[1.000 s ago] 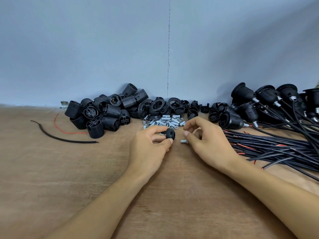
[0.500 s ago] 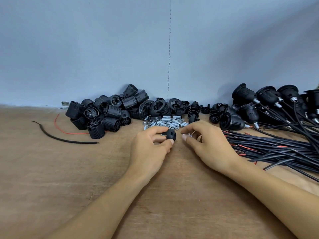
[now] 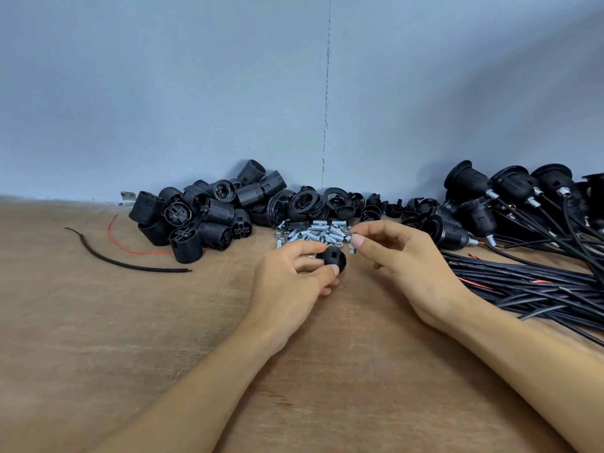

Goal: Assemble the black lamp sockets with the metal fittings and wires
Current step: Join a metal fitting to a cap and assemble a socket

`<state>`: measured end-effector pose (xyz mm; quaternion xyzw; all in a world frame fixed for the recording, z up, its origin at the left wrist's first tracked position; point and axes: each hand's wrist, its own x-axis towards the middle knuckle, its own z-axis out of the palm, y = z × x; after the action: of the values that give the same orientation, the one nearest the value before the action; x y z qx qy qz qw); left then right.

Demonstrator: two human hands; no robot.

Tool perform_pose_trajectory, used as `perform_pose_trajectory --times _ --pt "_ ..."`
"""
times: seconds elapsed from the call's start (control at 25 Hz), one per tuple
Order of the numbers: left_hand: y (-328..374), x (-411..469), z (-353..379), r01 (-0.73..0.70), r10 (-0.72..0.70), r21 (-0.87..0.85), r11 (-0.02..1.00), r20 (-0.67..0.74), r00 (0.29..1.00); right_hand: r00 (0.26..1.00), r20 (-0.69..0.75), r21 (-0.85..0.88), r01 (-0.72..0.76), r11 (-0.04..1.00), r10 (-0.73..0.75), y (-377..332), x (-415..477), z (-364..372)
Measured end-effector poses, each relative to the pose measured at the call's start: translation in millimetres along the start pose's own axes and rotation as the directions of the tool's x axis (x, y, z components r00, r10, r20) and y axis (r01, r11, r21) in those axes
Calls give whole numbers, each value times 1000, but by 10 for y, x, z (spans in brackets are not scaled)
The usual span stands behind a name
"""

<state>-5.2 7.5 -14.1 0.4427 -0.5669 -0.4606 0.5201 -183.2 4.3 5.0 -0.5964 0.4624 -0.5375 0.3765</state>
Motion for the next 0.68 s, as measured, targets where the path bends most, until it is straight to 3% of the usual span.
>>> perform_pose_trajectory --times 0.12,0.4,0.68 --pt "12 -4 -1 4 -4 -13 1000 1 1000 1000 0 55 1 998 -1 -2 1 -4" --pt "36 4 -5 7 -14 -89 996 -76 997 1000 12 -42 28 999 -28 26 -18 8" --pt "75 -47 16 -64 69 42 997 -117 991 1000 14 32 -21 999 21 6 -30 30"
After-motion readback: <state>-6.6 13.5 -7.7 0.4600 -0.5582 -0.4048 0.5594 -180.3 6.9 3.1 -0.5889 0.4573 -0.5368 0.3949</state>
